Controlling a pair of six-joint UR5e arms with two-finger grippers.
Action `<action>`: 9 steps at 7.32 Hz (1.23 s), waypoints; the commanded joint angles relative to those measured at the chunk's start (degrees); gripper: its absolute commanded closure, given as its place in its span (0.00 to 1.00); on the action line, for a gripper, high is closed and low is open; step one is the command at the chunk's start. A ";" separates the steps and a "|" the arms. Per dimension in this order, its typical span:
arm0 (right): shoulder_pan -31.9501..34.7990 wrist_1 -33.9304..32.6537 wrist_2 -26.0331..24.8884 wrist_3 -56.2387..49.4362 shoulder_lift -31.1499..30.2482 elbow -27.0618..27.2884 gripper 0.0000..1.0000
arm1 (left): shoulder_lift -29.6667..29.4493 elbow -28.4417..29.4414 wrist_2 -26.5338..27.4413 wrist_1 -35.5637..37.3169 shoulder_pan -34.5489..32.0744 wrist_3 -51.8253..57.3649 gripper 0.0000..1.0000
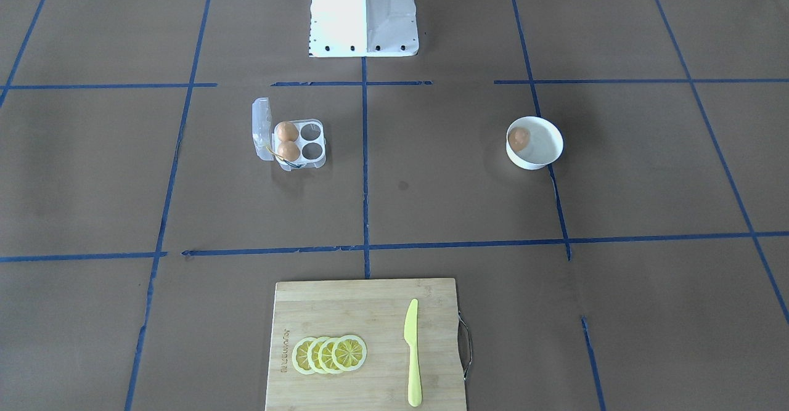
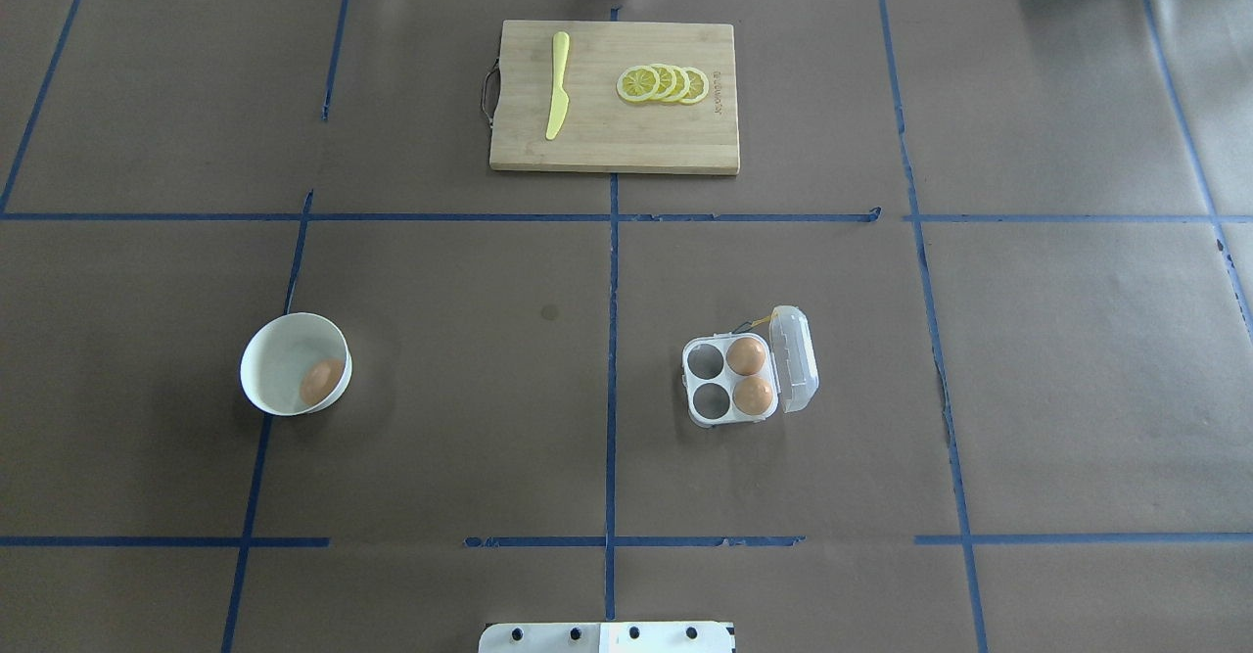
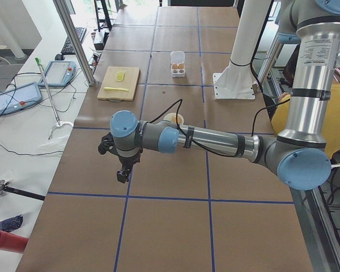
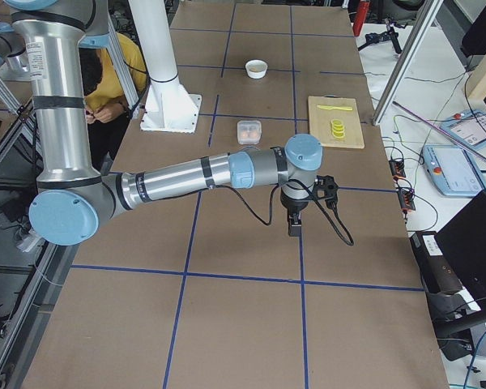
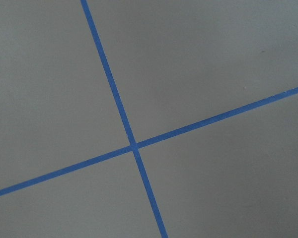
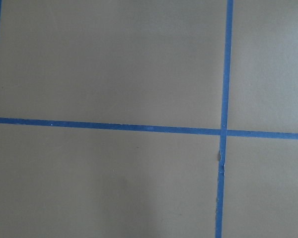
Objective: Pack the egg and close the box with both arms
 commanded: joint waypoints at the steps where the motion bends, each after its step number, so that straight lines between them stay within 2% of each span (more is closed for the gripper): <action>1: 0.58 0.04 0.06 -0.23 -1.66 -0.19 0.00 | -0.37 -1.54 -0.44 1.85 -0.09 -0.20 0.00; 2: 0.58 0.04 0.41 -0.24 -2.19 0.42 0.00 | -0.28 -4.08 -0.45 2.64 -0.01 -0.29 0.00; 6: 0.49 1.62 0.59 -0.06 -2.20 -0.28 0.00 | 0.07 -3.76 -0.09 2.48 0.08 -0.29 0.00; 8: 0.40 2.23 1.38 -0.06 -2.11 -1.15 0.00 | -0.63 -3.75 -0.27 2.21 0.17 -5.00 0.00; 9: 0.40 5.37 1.47 -0.06 -2.20 -3.16 0.00 | -0.63 -3.67 -0.62 2.04 0.17 -5.30 0.00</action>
